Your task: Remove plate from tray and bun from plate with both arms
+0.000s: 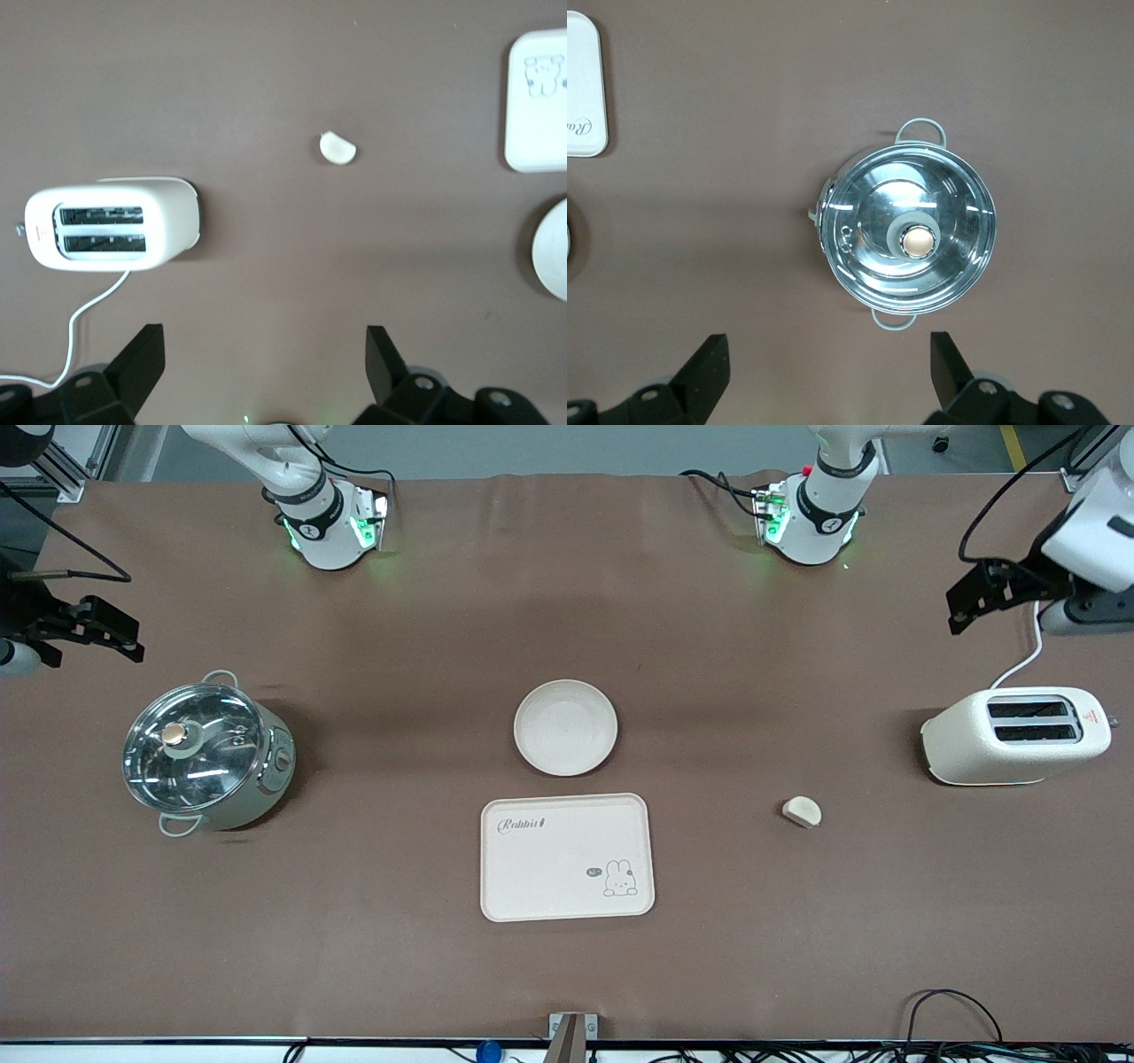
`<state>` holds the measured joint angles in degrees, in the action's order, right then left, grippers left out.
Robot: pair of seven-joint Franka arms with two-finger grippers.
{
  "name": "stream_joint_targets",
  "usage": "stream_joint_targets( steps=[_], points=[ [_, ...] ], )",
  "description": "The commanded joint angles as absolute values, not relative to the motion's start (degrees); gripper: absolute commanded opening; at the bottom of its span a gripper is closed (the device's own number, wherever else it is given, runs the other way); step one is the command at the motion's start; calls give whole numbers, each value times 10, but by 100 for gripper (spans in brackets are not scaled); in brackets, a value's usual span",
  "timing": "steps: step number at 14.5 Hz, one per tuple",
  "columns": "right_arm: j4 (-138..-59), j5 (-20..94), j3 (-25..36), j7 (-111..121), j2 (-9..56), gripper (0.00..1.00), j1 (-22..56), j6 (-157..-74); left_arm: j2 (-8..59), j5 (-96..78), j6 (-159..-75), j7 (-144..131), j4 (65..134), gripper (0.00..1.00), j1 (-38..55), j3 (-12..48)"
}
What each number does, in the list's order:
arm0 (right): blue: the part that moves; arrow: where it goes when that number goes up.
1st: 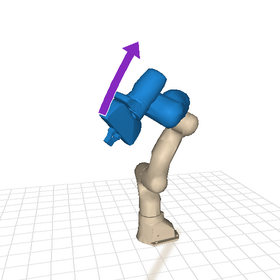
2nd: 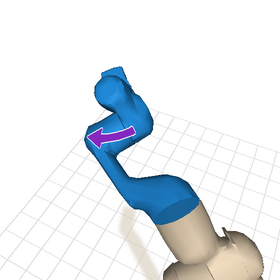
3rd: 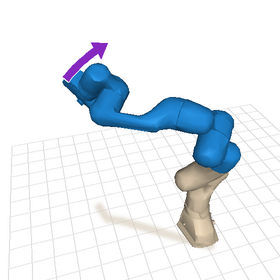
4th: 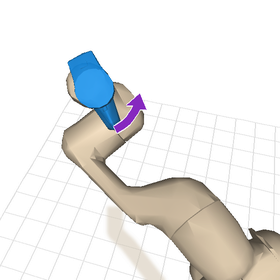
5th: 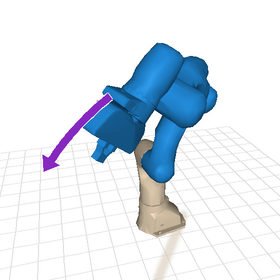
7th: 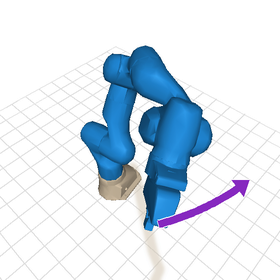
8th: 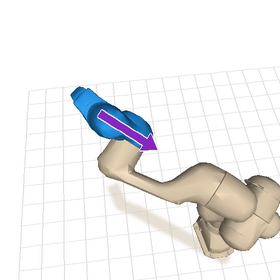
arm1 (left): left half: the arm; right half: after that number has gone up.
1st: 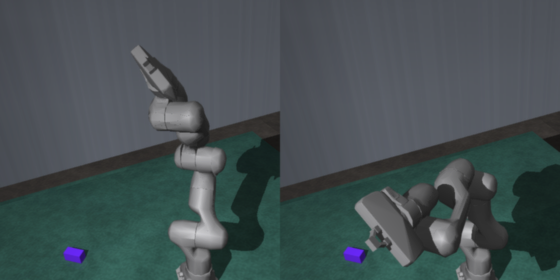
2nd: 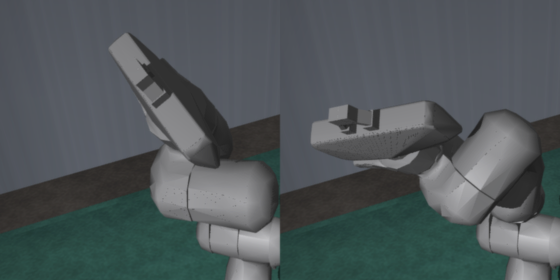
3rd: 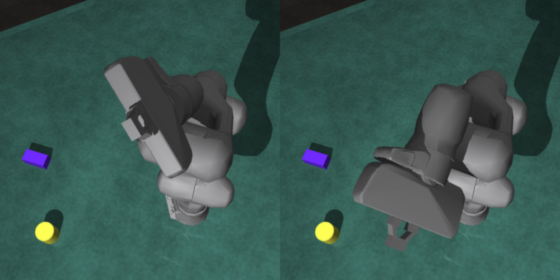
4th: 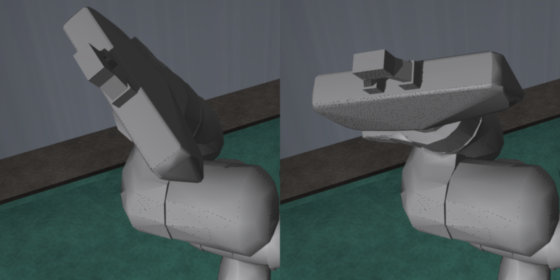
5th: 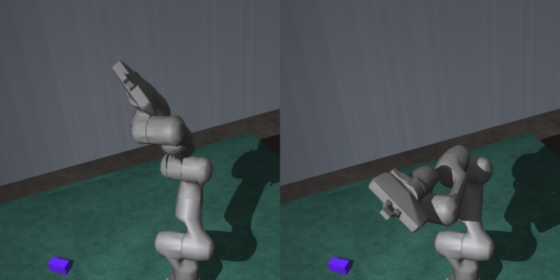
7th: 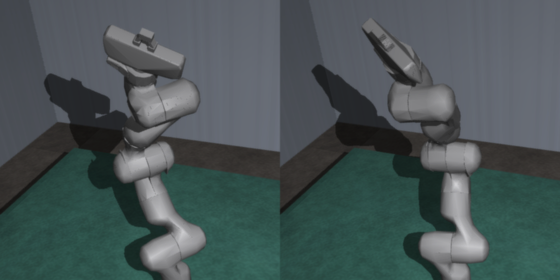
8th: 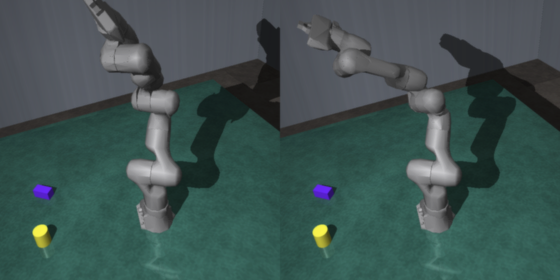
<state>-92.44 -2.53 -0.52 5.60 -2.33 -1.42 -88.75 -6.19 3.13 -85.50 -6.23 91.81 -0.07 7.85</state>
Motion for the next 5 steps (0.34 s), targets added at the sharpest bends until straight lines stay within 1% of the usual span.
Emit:
stream_joint_targets(
  steps=[1,3,5],
  points=[
    [-913,-29,-4,57,-17,100,-11,-881,-91,19,-839,-47,950,100,1,69],
    [-912,-29,-4,58,-18,100,-11,-880,-82,19,-831,-47,928,100,-1,68],
    [-913,-29,-4,57,-18,100,-11,-881,-81,19,-829,-47,925,100,3,70]
  ],
)
